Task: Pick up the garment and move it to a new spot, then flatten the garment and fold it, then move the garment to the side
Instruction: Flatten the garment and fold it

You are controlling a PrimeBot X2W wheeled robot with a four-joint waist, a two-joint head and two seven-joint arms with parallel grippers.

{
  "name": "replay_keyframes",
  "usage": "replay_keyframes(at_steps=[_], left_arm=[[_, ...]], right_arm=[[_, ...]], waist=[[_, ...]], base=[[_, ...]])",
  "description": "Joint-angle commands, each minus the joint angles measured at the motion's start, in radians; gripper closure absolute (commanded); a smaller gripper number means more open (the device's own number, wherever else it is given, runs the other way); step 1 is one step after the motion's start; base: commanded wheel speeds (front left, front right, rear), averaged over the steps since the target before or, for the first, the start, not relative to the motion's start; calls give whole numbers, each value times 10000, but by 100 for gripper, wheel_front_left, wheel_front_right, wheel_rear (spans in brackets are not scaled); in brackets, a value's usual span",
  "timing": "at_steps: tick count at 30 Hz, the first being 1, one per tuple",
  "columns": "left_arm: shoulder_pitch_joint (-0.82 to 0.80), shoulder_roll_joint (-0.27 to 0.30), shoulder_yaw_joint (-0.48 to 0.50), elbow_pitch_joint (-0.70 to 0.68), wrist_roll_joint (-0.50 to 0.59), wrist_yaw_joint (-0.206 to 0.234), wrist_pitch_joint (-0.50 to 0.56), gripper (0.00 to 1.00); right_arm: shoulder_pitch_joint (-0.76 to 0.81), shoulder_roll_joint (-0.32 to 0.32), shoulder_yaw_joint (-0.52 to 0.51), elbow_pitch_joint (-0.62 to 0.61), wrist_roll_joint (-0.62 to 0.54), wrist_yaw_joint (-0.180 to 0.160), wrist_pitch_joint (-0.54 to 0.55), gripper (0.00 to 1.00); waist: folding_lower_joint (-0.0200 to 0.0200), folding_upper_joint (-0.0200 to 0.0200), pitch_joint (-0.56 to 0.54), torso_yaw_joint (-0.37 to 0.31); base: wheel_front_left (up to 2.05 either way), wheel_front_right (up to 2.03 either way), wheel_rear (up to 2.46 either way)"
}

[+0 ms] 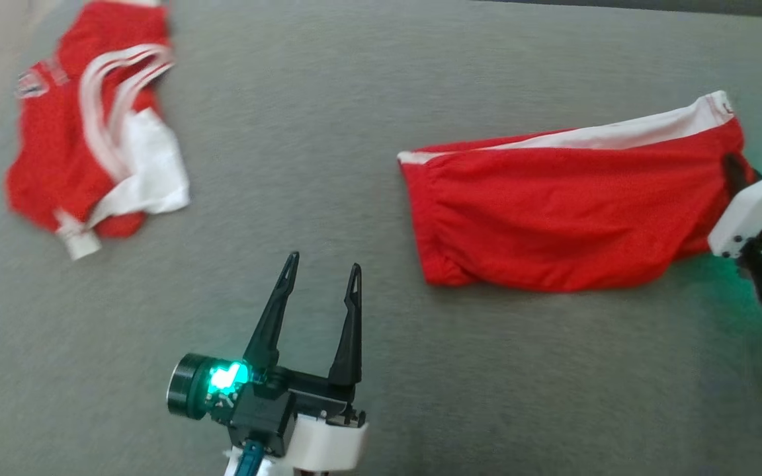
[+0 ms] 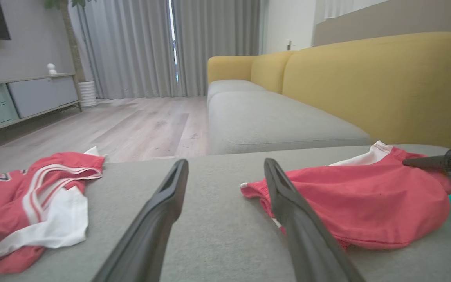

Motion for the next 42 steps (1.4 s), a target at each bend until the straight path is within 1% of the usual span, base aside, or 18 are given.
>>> replay_keyframes(at_steps=[1,5,7,10,13,17,20,23,24,27,30,33,35,36,37,40,42], left_arm=[[-16,-55,344,-260,86,-34,-51,0],[-158,-58,366,-234,135,-156,-51,0],[-251,-59,346,-180,153,-228,-51,0],[-379,-60,279,-17,169,-374,-51,0],[-455,-60,253,137,160,-434,-51,0],[-419,-61,283,358,103,-513,-51,0],[-347,-61,280,410,0,-472,-51,0],[-270,-61,204,488,-148,-447,-51,0],[-222,-61,131,548,-242,-432,-51,0],[-170,-62,55,609,-355,-402,-51,0],[-148,-62,21,611,-425,-389,-51,0],[-146,-62,-29,637,-451,-429,-51,0],[-185,-62,-86,670,-455,-471,-51,0],[-208,-62,-116,683,-464,-485,-51,0],[-226,-62,-140,691,-477,-489,-51,0],[-236,-62,-157,709,-503,-485,-51,0],[-203,-62,-137,741,-525,-479,-51,0]], right_arm=[[-121,-316,147,-305,66,69,-141,100],[-314,-859,318,-539,128,69,-94,100],[-417,-1116,371,-626,148,69,-98,100],[-551,-1336,428,-718,246,69,-84,100],[-717,-1270,430,-944,484,69,-192,100],[-732,-654,512,-1704,1268,69,-320,100],[-537,-177,739,-2587,1798,69,-294,100],[-208,243,1053,-3467,2055,69,-235,100],[80,572,1204,-3963,2137,69,-162,100],[542,1122,1397,-4528,2076,69,58,100],[884,1743,1453,-4831,1843,69,196,100],[1033,2446,1343,-4828,1563,69,127,100],[1050,2791,1194,-4678,1349,69,5,100],[1061,2917,1181,-4633,1305,69,-28,71],[1071,3012,1140,-4615,1313,69,-89,0],[1110,3117,1137,-4705,1434,69,-147,0],[1204,3155,1073,-4989,1533,69,-293,0]], waist=[[0,0,-202,-876],[0,0,-65,-1697],[0,0,18,-1961],[0,0,82,-2160],[0,0,64,-2223],[0,0,-172,-2149],[0,0,-401,-2026],[0,0,-629,-1840],[0,0,-764,-1683],[0,0,-888,-1451],[0,0,-918,-1263],[0,0,-873,-1104],[0,0,-827,-993],[0,0,-815,-943],[0,0,-814,-906],[0,0,-829,-860],[0,0,-895,-854]], base=[[0,0,0],[0,0,0],[0,0,0],[0,0,0],[0,0,0],[0,0,0],[0,0,0],[0,0,0],[0,0,0],[0,0,0],[0,0,0],[0,0,0],[0,0,0],[0,0,0],[0,0,0],[0,0,0],[0,0,0]])
